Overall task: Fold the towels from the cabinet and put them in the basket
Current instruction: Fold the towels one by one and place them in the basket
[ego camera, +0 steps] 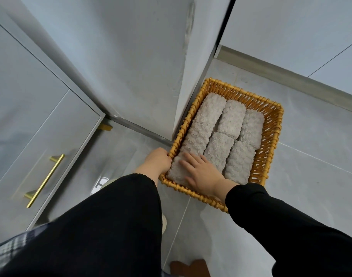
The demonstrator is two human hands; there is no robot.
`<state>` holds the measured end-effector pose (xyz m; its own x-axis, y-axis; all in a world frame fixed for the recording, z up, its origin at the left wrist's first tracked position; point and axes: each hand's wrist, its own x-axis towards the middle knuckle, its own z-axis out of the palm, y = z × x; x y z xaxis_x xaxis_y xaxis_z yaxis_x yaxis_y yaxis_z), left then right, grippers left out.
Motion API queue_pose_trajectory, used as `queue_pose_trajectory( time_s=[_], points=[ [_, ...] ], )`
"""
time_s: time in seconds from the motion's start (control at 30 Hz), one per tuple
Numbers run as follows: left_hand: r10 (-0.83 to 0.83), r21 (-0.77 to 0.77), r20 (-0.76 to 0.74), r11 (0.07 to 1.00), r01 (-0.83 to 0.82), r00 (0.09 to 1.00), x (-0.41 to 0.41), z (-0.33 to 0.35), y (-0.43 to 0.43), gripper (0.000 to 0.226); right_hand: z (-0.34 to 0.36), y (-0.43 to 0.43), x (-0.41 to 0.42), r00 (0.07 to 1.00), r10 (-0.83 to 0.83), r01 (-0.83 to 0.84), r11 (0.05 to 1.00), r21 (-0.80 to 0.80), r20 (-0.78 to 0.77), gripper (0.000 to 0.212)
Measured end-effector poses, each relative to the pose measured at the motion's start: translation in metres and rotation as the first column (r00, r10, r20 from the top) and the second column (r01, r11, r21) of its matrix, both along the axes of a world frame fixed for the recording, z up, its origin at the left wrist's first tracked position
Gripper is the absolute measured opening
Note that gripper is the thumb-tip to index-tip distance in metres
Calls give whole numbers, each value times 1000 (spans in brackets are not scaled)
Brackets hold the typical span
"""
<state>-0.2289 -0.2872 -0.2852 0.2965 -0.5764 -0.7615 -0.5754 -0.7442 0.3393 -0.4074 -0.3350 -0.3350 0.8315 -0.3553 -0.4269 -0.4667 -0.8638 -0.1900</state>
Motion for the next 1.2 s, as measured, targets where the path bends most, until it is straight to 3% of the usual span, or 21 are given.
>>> queue_pose_trajectory(
  time_s=[0.17,0.3,0.67,0.77,0.9,1.03,1.2],
  points=[
    [-95,93,-71,990,102,993,0,32,-10,21,24,-5,-1,979,-202,201,979,14,29,62],
    [-163,82,-108,982,172,981,16,77,-13,42,59,-11,8,962,-213,210,977,35,171,59],
    [162,-199,-60,965,-171,985,95,206,45,33,176,23,90,878,-91,85,996,34,469,54],
    [311,-356,-17,886,-297,950,112,245,83,30,213,37,125,832,-100,67,995,80,545,54],
    [504,-587,-77,674,-448,860,127,288,132,27,257,59,166,779,-70,19,996,87,623,53],
    [666,-751,-1,492,-440,746,142,313,179,34,293,85,206,737,-36,-43,994,100,674,53],
    [804,-785,147,449,-426,576,166,299,229,44,316,114,250,709,4,-125,985,120,705,53]
  ],
)
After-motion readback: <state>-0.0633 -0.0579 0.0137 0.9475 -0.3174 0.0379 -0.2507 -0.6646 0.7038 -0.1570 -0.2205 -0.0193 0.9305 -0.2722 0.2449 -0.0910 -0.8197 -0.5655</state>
